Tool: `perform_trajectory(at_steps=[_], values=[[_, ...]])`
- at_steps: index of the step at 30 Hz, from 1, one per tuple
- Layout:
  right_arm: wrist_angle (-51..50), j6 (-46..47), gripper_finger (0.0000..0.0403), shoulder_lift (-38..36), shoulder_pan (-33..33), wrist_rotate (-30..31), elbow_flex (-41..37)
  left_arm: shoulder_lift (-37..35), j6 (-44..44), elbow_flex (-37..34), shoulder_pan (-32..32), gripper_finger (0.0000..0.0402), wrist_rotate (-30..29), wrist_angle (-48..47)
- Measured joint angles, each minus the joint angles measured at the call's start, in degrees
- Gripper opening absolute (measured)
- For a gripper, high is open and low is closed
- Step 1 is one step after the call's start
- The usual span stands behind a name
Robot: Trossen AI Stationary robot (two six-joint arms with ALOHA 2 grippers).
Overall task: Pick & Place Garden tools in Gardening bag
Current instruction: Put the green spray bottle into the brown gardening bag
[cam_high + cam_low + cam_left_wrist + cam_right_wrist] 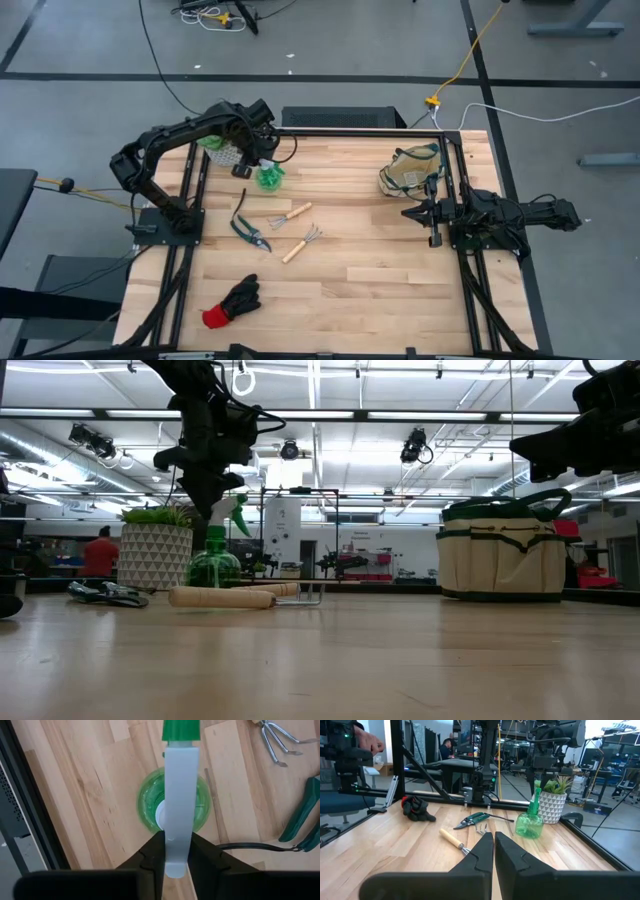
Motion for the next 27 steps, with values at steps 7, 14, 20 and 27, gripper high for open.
perform_trajectory(at_steps=[7, 14, 20, 27], values=[[-0.01, 0.0, 0.002, 0.01, -0.02, 0.01, 0.01, -0.02, -1.21, 0.02, -0.35, 0.0062, 0.57, -0.73], [-0.01, 0.0, 0.002, 0.01, -0.01, 0.02, 0.0, -0.02, -1.5, 0.02, -0.98, 0.0058, 0.91, -1.0], [-0.02, 0.0, 0.002, 0.02, 0.0, 0.01, 0.0, -0.02, -4.74, 0.02, -1.35, 0.0058, 1.73, -0.99], [-0.02, 0.0, 0.002, 0.0, 0.0, 0.02, 0.0, -0.07, -10.73, 0.04, -2.64, 0.0058, -0.42, -1.2]])
